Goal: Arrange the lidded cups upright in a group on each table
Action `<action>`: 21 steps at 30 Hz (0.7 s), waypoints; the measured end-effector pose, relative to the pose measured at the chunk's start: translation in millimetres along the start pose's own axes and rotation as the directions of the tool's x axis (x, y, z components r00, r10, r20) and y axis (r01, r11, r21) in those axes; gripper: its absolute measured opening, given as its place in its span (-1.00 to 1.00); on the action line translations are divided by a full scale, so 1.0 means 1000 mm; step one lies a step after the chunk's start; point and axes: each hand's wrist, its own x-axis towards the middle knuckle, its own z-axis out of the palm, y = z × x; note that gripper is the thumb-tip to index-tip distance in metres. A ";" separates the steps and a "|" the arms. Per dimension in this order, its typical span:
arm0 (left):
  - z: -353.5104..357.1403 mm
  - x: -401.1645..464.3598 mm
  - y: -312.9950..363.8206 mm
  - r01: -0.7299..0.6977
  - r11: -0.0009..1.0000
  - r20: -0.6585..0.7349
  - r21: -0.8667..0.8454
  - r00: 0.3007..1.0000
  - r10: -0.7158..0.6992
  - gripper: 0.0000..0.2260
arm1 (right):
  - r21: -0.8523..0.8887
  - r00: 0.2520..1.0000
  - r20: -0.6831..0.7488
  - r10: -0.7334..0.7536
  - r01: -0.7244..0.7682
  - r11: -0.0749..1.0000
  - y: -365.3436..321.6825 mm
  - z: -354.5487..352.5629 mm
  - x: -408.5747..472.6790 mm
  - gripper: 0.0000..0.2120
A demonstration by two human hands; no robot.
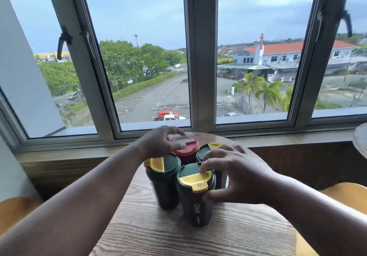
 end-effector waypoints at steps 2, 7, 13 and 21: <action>0.001 0.005 0.002 -0.002 1.000 0.050 0.027 0.999 0.001 -0.66 | 0.001 1.000 -0.009 -0.011 0.011 1.000 -0.003 -0.001 0.000 -0.42; 0.001 0.007 0.001 -0.008 1.000 0.056 -0.004 0.998 0.008 -0.67 | -0.023 1.000 0.001 -0.014 0.014 1.000 -0.003 0.002 0.002 -0.49; 0.001 0.008 0.001 0.000 1.000 0.073 -0.030 0.997 0.002 -0.68 | -0.055 1.000 0.013 0.005 -0.004 0.998 -0.007 -0.001 0.000 -0.48; 0.000 0.006 0.001 0.019 1.000 0.072 0.018 0.997 -0.020 -0.63 | -0.073 1.000 0.008 -0.009 0.010 0.997 -0.008 -0.001 -0.001 -0.41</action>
